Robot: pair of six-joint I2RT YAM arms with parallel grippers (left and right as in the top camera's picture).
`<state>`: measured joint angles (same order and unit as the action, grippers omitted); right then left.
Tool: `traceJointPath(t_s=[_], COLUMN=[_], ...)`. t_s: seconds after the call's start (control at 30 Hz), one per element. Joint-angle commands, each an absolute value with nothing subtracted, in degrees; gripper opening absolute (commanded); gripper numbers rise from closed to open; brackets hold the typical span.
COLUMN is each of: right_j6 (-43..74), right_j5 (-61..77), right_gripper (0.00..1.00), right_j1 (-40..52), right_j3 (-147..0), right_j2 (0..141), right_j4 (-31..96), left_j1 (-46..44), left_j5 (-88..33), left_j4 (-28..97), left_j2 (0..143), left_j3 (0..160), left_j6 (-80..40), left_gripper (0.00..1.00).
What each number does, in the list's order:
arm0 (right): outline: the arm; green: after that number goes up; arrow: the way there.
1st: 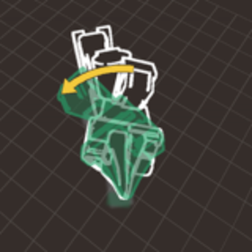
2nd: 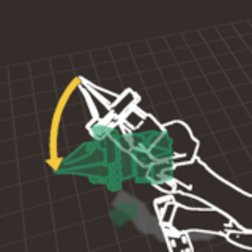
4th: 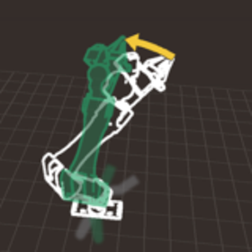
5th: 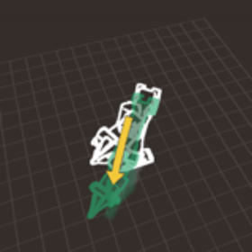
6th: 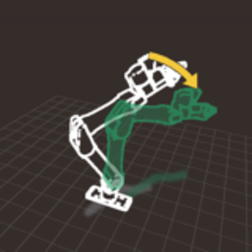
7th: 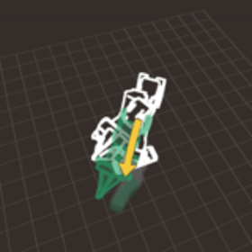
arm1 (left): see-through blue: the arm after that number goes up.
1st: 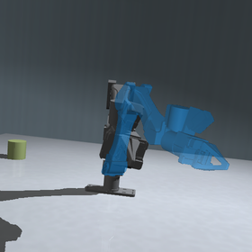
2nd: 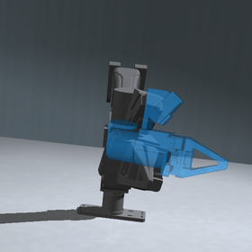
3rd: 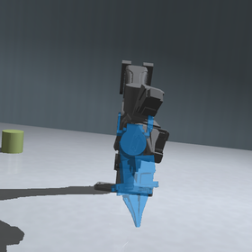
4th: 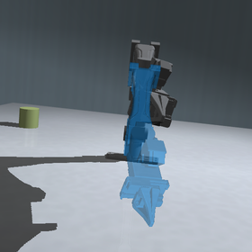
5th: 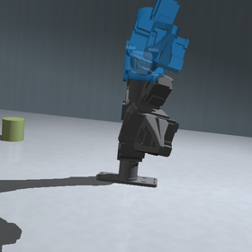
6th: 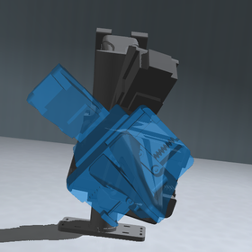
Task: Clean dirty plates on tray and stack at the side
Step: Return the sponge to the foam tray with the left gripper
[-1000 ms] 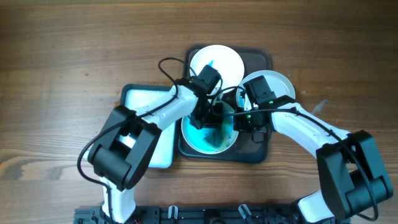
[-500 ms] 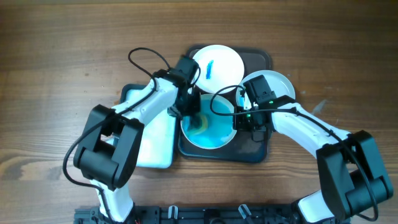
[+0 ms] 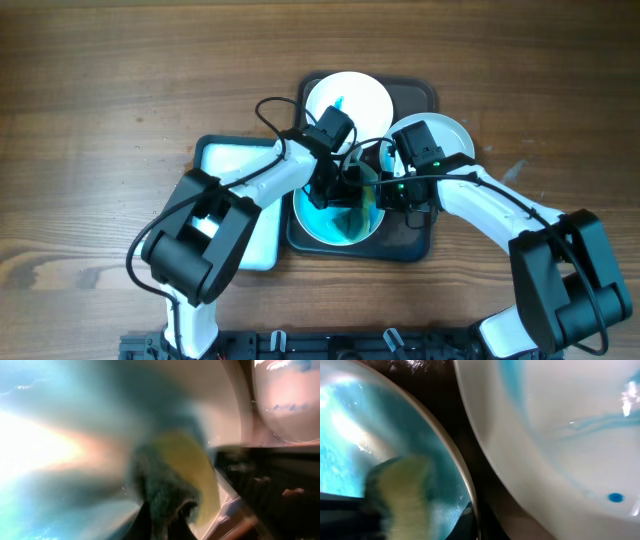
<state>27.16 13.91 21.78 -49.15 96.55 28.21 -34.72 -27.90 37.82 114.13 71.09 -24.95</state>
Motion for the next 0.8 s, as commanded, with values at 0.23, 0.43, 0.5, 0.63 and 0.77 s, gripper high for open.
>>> traceJointPath(t_s=[0.23,0.43,0.5,0.63,0.77], right_j6=[27.16,23.97,20.80,17.93,14.35], right_j5=[11.84,10.09,12.10,11.29,6.20], right_gripper=[0.04,0.04,0.04,0.04,0.04], right_j1=[21.43,21.43,21.39,21.39,24.29], right_j3=[-49.04,-49.04,-49.76,-55.94,-64.90], right_j2=[97.69,97.69,97.32,92.33,85.91], right_j4=[28.10,25.98,28.03,38.41,48.03], left_j1=[-25.39,-13.43,-11.31,-10.57,-8.78], left_j5=[-7.88,1.65,1.63,-0.51,-1.93], left_j4=[49.56,55.70,50.35,46.24,55.55], left_j2=[89.17,83.20,85.82,88.62,82.37], left_j3=[69.34,66.28,59.51,54.52,62.48], left_j6=[-25.69,-21.23,-21.23,-23.18,-23.35], left_gripper=[0.04,0.04,0.04,0.52,1.00])
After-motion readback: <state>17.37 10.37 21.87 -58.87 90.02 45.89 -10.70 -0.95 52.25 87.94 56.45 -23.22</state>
